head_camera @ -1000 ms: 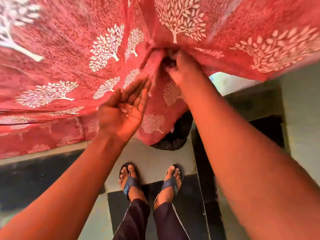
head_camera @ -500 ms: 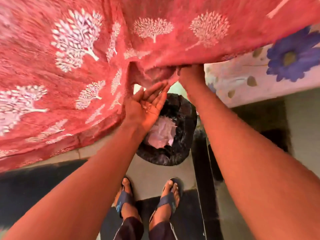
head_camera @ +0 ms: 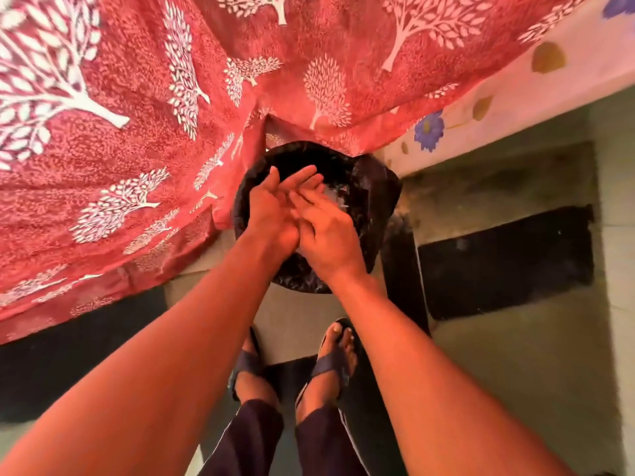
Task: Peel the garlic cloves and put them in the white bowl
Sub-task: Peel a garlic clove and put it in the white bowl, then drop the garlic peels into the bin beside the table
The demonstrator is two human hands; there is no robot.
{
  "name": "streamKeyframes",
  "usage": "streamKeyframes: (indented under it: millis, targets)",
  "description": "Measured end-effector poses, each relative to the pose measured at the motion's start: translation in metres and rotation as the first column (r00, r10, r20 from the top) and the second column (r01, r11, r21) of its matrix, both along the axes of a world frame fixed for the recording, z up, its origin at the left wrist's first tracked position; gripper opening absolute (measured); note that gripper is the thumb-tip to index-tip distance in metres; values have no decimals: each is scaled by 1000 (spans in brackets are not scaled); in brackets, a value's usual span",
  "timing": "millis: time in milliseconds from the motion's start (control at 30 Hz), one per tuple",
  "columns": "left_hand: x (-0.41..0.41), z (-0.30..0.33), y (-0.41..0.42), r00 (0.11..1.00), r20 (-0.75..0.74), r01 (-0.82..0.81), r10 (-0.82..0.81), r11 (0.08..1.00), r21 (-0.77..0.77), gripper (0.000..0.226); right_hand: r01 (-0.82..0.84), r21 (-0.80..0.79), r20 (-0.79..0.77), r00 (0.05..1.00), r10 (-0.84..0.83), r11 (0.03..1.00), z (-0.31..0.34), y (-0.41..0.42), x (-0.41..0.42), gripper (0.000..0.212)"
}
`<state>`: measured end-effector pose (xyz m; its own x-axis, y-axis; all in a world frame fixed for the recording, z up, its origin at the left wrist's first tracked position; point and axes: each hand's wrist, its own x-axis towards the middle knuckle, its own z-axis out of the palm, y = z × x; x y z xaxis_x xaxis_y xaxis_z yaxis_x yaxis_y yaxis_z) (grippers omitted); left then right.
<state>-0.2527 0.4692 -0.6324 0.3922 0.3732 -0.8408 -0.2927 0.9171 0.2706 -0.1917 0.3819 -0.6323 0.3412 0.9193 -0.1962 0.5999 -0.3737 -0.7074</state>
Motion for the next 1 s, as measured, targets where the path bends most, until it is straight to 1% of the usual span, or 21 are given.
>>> streamKeyframes:
  millis: [67,133,233,267,300,367,433,467,500,533,567,600,633,700,733,767,833,867,900,933,1000]
  targets:
    - [-3,-2,-2,999,25,-35,35,999,-24,62,139,-110,24,990,-137,984,0,1,7,54]
    - [-4,0,-2,999,24,-30,31,998,-52,62,193,-112,-64,977,-201,975,11,8,4,54]
    - [-3,-1,0,998,-48,44,-47,997,-60,70,-37,-33,-233,972,28,999,8,2,-12,50]
    - [-3,4,1,994,-70,80,-86,994,-76,73,-63,-77,-226,973,44,995,3,-1,-12,53]
    - [-3,10,0,995,-33,92,-96,992,-86,73,-36,-137,-196,981,8,990,-7,-3,-6,56]
    - [-2,24,-4,995,6,102,-102,994,-42,72,140,-288,-152,970,-189,947,-12,0,8,52]
    - [3,27,-16,999,31,27,-25,997,-73,61,282,-275,-344,864,-368,919,7,9,8,53]
    - [6,27,-21,999,50,-12,18,991,-131,51,277,-220,-465,813,-350,935,21,11,1,56]
    - [3,22,-21,998,58,17,-14,998,-63,44,221,-139,-539,801,-261,965,25,9,-9,54]
    - [-3,26,-20,980,187,-47,69,991,-122,47,104,-111,-534,833,-148,988,25,3,-17,52]
    - [-4,27,-27,977,211,42,-39,999,-9,58,3,-128,-467,882,-63,992,13,-6,-16,53]
    - [-4,30,-32,995,52,82,-88,991,110,73,-19,-186,-379,924,-54,982,5,-9,-7,58]
    - [-6,34,-30,982,5,185,-186,980,79,80,17,-262,-288,953,-95,965,-2,-10,5,63]
    - [-7,39,-29,988,12,154,-155,987,45,72,253,-349,-162,932,-324,902,-4,-10,25,57]
    - [-4,45,-34,993,13,115,-116,990,83,67,348,-287,-189,893,-408,893,1,-12,25,52]
    - [-5,42,-34,994,-15,111,-110,989,101,66,365,-184,-296,865,-406,913,11,-14,20,52]
    - [-1,37,-42,989,-91,120,-113,989,85,73,155,23,-424,896,-131,988,23,-24,-2,56]
    - [0,34,-42,987,-111,123,-115,990,73,79,28,43,-403,915,-8,999,19,-34,-10,55]
    - [0,36,-42,988,-94,128,-122,990,63,83,-59,-1,-333,941,56,998,12,-41,-7,54]
    - [-1,41,-44,990,-74,121,-117,991,60,82,-55,-104,-248,968,27,993,7,-40,4,53]
    - [-4,43,-51,996,-11,86,-85,995,58,73,119,-300,-63,988,-144,946,3,-36,22,53]
